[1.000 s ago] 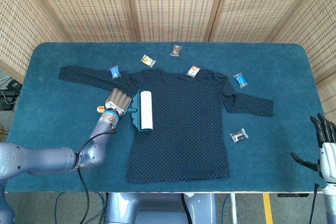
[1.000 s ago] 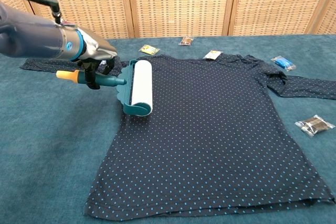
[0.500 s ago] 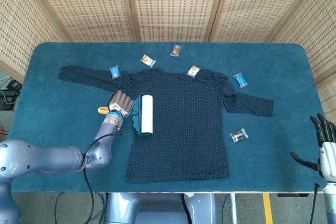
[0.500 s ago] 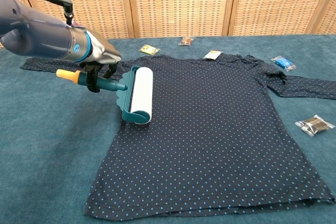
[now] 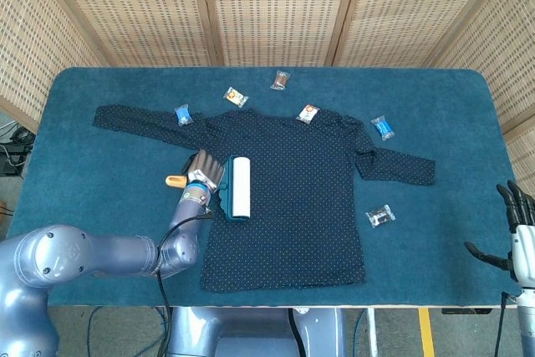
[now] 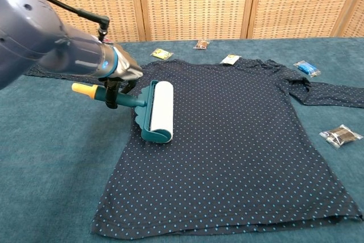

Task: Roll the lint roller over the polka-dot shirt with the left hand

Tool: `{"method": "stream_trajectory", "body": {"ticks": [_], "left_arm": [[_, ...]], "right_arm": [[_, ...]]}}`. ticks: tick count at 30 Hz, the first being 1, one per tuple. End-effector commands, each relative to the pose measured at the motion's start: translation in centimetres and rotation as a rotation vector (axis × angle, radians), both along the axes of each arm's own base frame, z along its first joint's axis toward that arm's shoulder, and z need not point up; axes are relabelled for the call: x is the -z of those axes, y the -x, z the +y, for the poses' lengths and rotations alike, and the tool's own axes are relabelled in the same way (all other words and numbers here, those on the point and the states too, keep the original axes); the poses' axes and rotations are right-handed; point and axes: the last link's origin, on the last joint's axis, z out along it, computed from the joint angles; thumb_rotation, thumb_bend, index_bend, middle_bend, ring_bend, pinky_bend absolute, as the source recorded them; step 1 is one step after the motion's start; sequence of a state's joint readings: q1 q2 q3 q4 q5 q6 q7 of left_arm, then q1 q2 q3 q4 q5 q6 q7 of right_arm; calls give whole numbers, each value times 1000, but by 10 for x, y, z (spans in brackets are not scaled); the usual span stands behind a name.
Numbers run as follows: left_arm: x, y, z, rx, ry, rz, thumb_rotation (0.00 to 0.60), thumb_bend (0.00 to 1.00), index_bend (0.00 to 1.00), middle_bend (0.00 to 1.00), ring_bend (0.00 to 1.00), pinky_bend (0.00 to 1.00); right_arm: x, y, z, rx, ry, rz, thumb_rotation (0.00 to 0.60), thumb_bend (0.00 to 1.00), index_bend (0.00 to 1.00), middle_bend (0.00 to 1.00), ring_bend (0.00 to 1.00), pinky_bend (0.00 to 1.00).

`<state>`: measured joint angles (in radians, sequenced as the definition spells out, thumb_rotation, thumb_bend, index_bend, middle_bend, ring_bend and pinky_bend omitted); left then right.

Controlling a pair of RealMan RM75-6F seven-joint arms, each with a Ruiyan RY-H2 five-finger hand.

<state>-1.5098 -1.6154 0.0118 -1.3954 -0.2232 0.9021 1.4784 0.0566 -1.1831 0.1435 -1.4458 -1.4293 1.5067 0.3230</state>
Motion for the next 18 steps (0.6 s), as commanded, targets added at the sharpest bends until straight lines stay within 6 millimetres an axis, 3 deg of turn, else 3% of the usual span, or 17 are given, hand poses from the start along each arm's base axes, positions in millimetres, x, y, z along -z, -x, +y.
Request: {"method": "stream_trajectory", "body": {"ticks": [1,6,18], "left_arm": [[9,-11,0,4,3,-3,600,652,833,858,763,672],[21,-29,0,17,6,-10,600,655,833,858,763,672],[58,-95,-4,48,6,-22,600,655,833,859,763,672]], "right_arm": [[-1,2,0,6,0,-10,600,167,69,0,0,0],[-1,4,-1,12,-5,-24,600,167,69,0,0,0],[-5,12,-3,30,-3,-57,600,167,69,0,0,0]]}}
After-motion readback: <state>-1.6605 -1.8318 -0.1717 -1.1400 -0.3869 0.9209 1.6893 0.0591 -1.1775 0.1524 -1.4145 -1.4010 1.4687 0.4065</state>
